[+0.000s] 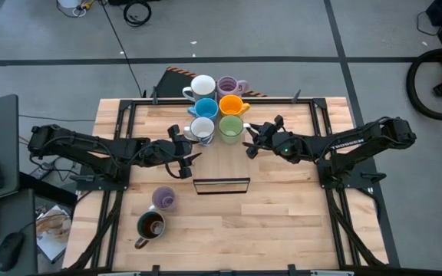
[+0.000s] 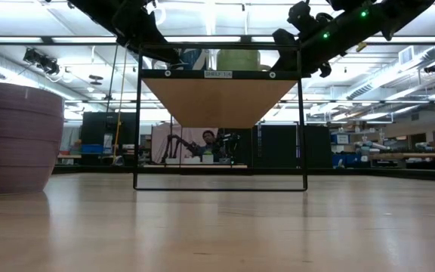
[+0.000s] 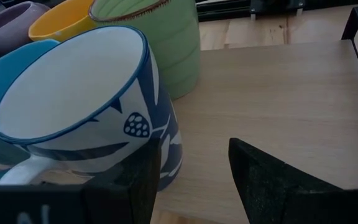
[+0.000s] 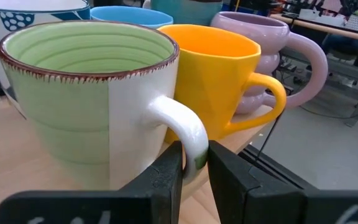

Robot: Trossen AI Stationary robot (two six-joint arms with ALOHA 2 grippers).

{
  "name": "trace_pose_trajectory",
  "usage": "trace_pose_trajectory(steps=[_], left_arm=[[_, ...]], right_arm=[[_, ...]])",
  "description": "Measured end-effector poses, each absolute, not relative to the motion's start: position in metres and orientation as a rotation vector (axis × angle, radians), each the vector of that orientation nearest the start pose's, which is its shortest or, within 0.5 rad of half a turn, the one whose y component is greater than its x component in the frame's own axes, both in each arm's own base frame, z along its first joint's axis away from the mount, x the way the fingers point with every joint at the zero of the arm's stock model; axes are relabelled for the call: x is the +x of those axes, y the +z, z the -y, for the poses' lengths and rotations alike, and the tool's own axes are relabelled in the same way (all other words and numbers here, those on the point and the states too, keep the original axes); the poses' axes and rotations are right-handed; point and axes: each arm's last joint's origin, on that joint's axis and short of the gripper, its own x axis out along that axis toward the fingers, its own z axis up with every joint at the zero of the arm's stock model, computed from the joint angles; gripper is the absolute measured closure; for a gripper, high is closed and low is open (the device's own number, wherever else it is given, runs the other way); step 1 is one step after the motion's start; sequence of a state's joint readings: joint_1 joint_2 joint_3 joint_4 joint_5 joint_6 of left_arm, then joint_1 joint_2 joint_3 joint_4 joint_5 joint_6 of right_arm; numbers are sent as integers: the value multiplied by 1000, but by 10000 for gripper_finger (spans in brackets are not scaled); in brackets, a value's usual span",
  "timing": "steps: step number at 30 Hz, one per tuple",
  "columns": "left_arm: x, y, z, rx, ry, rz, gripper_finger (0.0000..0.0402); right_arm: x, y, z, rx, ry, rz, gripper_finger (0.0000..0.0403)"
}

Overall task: Place coffee mugs
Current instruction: Adjust the mugs on the shelf

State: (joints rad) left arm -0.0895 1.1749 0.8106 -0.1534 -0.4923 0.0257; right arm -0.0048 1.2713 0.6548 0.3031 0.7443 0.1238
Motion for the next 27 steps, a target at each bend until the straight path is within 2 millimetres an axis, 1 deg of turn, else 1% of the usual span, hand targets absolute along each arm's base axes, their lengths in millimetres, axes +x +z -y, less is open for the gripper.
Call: trace_pose_trajectory(steps=[4, 6, 10, 16, 19, 24, 27], left_arm=[[250, 270, 9, 160, 391, -501, 205], [250, 270, 9, 160, 391, -501, 205], [250, 270, 9, 160, 391, -500, 205], [250, 270, 9, 167, 389, -503, 205], [251, 270, 9, 183, 385, -496, 205], [251, 271, 11, 168, 354, -489, 205], [245, 276, 15, 157, 339, -508, 205]], right_arm=[[261, 236, 21, 1, -757, -250, 321], [262, 236, 21, -7, -753, -252, 313], [260, 239, 19, -12, -739, -242, 285], [254, 249, 13, -45, -701, -226, 233], [250, 254, 12, -41, -681, -213, 216], [248, 255, 11, -44, -666, -229, 204], [248, 253, 9, -51, -660, -243, 205]])
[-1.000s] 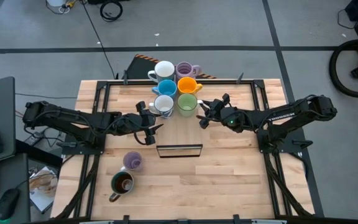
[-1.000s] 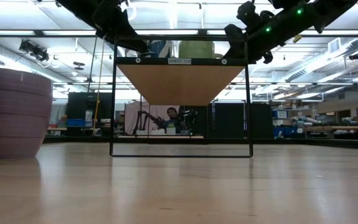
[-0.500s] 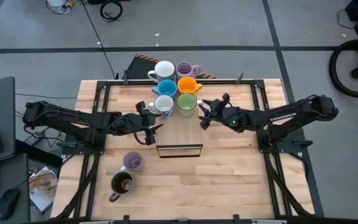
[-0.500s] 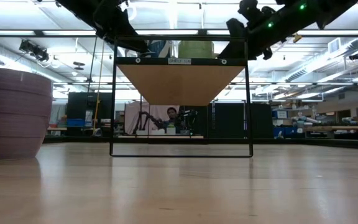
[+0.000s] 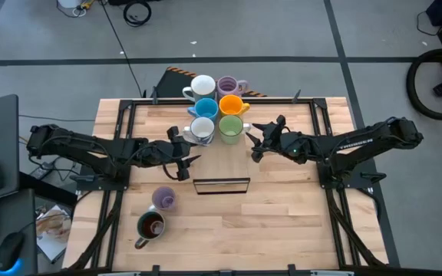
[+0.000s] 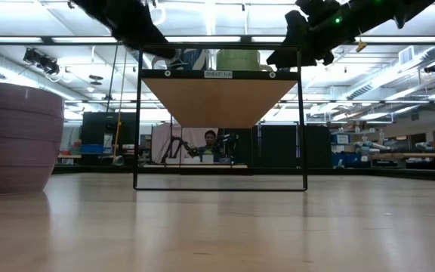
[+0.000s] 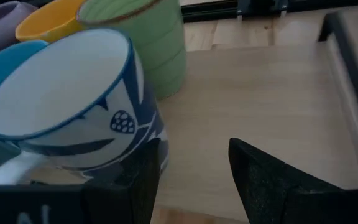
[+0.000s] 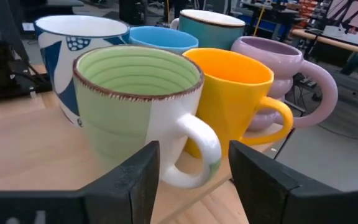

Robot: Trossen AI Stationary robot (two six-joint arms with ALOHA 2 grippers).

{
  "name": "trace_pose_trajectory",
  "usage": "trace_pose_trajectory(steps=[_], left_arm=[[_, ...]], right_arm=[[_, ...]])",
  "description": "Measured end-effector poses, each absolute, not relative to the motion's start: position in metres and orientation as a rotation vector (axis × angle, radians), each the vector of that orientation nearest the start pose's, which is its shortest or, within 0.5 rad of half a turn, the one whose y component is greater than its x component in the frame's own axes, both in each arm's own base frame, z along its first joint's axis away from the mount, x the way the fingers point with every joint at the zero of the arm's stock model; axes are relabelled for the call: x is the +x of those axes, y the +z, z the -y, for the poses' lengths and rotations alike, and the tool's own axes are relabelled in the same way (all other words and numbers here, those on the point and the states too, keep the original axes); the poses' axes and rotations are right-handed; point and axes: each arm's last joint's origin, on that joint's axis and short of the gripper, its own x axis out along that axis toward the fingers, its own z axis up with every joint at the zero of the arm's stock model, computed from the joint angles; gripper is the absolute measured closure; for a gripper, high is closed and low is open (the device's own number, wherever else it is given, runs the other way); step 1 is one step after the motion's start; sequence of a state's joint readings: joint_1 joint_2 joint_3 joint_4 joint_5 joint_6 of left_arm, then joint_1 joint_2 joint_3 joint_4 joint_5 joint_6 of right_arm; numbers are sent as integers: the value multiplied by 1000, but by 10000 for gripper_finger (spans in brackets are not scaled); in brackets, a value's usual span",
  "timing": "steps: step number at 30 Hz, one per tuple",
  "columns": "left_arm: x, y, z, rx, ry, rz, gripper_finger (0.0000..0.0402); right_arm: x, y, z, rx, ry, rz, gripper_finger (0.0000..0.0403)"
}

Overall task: Place coffee mugs
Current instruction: Adjust the mugs on the shelf

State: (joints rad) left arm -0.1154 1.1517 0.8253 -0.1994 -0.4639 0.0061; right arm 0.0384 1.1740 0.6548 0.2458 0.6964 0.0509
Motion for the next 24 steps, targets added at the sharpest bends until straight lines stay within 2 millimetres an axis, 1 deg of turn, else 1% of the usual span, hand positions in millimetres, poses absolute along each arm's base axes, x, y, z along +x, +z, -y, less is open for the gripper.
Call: trace_pose_trajectory(steps=[2, 5, 7, 11, 16, 19, 24], left_arm=[[240, 284, 19, 146, 343, -533, 205], [229, 290, 19, 110, 367, -621, 205], [222, 290, 17, 94, 388, -665, 205], [214, 288, 8, 99, 434, -722, 205], [213, 287, -9, 177, 501, -762, 205], [212, 286, -19, 265, 601, -796, 205], [213, 289, -31, 270, 694, -769, 205]], right_arm=[[247, 252, 8, -56, -657, -253, 205], [247, 252, 7, -59, -652, -258, 206], [247, 252, 5, -61, -647, -261, 205], [246, 253, 1, -64, -637, -257, 206], [246, 253, -2, -69, -626, -256, 206], [246, 253, -3, -75, -624, -258, 206], [246, 253, -4, -75, -621, -258, 206]])
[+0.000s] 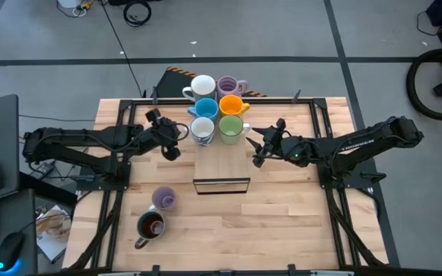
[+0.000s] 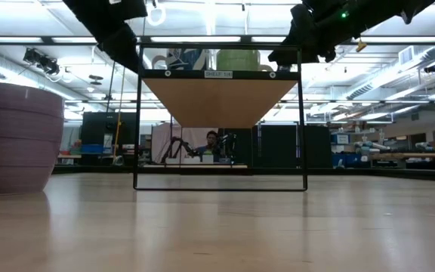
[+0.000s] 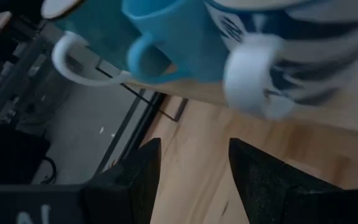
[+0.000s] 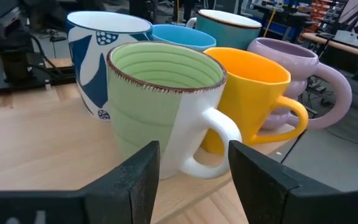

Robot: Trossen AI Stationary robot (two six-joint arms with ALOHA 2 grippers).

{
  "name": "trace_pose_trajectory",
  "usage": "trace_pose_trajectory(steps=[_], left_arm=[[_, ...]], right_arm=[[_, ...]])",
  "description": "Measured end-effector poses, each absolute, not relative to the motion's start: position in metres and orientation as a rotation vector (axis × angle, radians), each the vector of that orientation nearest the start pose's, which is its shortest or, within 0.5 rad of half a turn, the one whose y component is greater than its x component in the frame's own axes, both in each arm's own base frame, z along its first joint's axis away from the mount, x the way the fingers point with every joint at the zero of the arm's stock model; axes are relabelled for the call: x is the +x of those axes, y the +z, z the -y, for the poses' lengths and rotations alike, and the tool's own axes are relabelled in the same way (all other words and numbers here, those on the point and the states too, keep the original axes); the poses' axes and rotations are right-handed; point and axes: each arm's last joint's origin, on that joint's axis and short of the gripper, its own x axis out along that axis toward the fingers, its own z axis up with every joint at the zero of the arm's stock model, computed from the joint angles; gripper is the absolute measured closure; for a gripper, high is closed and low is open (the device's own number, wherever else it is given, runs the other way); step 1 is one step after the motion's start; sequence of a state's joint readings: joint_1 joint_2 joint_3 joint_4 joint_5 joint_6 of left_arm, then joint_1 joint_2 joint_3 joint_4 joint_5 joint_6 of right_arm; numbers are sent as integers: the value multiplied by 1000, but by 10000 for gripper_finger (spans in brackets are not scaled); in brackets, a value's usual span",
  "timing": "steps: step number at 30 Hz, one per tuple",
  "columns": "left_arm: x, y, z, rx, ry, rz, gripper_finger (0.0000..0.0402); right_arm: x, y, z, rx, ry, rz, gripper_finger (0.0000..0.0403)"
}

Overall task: Place coffee mugs
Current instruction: Adjust the mugs on the shelf

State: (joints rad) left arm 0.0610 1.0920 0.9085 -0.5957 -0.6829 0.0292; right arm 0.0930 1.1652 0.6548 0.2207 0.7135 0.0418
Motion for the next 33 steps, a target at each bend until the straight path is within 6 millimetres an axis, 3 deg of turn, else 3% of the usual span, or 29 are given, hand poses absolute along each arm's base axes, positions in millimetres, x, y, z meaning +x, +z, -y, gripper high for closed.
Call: trace_pose_trajectory(steps=[7, 33], left_arm=[[218, 286, -40, 244, 733, -756, 205], [234, 276, -37, 226, 627, -768, 205]], right_arm=[[246, 253, -5, -70, -618, -255, 206], [243, 251, -5, -84, -615, -287, 206]])
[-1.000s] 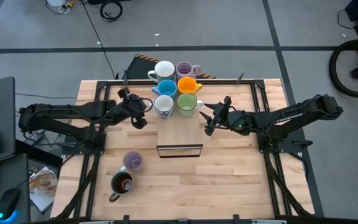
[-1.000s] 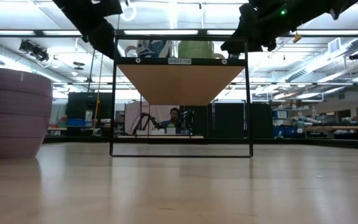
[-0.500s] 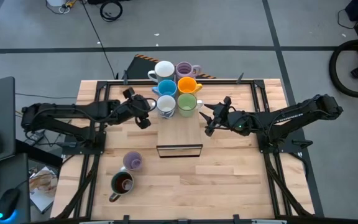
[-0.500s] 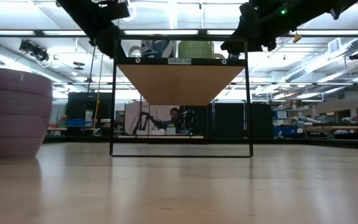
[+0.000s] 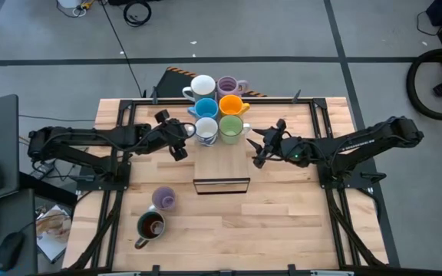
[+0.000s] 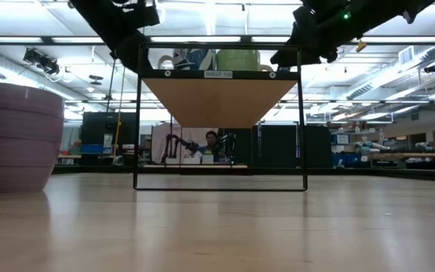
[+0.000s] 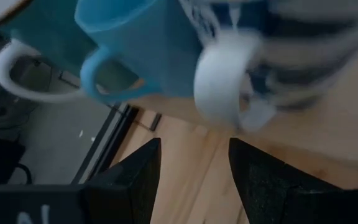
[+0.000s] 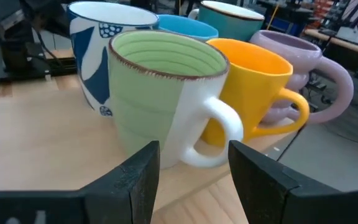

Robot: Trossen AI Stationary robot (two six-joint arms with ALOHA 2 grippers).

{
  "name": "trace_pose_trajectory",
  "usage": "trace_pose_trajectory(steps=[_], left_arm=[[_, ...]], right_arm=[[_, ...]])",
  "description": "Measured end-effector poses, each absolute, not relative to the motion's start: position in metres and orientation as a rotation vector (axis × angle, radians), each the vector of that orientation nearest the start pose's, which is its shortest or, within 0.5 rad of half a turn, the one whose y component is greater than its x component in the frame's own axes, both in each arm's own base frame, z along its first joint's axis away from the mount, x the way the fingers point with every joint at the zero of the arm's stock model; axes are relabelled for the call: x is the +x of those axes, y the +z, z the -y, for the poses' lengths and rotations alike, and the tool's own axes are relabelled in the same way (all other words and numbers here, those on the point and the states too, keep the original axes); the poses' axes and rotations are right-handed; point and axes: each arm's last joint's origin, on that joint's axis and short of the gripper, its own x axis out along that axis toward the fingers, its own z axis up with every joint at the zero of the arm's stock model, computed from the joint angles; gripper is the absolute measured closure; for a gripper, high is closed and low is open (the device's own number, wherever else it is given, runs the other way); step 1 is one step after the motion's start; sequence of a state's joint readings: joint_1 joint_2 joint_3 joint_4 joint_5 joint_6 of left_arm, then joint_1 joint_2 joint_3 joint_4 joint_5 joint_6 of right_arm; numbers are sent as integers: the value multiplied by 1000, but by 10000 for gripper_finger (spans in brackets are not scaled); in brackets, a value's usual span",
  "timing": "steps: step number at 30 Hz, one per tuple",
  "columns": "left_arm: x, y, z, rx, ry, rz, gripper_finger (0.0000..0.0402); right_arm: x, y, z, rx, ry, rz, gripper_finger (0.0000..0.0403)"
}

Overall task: Place coffee mugs
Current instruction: Adjust the mugs on the shelf, then put the purple mug on the shelf

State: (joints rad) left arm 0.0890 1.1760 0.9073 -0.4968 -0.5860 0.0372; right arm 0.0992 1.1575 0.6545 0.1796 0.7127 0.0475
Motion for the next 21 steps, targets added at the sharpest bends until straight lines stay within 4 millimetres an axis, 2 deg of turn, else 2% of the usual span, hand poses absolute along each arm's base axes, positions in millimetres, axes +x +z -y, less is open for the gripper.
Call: trace_pose_trajectory(steps=[6, 10, 12, 15, 21], left_arm=[[215, 289, -23, 209, 584, -807, 205], [204, 304, -4, -3, 398, -890, 205], [200, 308, 10, -133, 289, -944, 205], [198, 304, 34, -230, 177, -1006, 205], [194, 292, 82, -230, 23, -1118, 205]], right_arm=[[234, 253, -15, -93, -567, -324, 206], [225, 256, -26, -69, -519, -327, 206], [219, 257, -32, -65, -517, -338, 206], [210, 258, -40, -65, -536, -343, 206], [201, 262, -51, -55, -523, -319, 206]])
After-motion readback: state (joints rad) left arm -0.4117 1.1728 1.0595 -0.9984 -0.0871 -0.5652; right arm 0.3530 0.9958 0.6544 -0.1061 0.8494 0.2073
